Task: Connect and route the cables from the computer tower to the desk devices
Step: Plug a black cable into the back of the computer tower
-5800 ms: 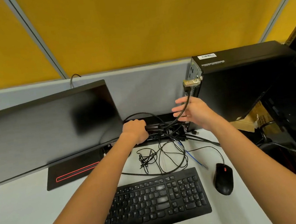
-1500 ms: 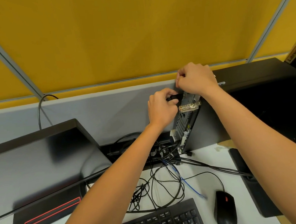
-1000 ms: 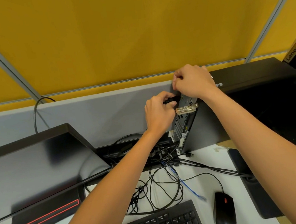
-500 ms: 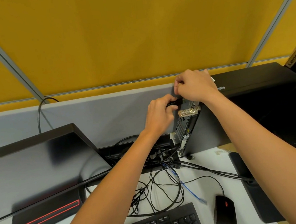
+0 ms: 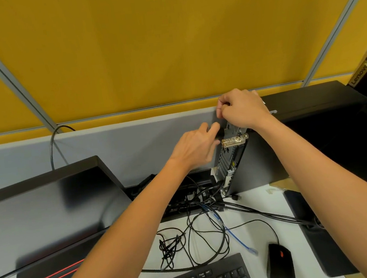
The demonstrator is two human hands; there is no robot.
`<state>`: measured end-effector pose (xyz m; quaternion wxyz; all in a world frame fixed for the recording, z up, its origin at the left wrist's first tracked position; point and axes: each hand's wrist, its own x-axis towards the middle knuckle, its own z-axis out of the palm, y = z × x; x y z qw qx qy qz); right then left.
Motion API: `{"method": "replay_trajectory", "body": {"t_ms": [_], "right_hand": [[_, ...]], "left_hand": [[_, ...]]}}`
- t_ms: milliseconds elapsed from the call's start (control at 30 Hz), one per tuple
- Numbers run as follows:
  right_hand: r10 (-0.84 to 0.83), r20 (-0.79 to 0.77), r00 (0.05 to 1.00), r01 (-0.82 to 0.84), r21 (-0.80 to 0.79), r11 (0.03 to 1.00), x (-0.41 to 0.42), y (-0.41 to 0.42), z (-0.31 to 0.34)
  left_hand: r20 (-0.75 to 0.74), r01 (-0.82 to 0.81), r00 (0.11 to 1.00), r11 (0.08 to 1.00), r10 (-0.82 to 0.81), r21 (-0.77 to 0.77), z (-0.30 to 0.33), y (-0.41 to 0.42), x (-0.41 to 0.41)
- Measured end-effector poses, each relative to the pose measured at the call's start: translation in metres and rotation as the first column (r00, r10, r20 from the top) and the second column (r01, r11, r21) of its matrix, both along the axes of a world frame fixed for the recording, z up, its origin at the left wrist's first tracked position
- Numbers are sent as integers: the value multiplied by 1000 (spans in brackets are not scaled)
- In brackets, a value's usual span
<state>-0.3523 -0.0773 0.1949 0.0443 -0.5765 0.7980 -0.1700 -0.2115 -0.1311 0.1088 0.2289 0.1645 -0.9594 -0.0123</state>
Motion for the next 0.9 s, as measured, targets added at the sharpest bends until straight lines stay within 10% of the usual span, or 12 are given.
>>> {"method": "replay_trajectory", "body": {"t_ms": [267,500,900], "right_hand": [[2,35,999,-2,7,1000,2,4,3],[-4,56,998,6,-23,1000,1,4,2],[-26,19,999,26,-12,1000,-1,-4,-3]], "left_hand": [[81,-130,989,990,126,49,3,-9,-6],[52,-130,992,879,119,458,5,-11,-17],[115,-181,982,900,147,396,18,-1,-34]]}}
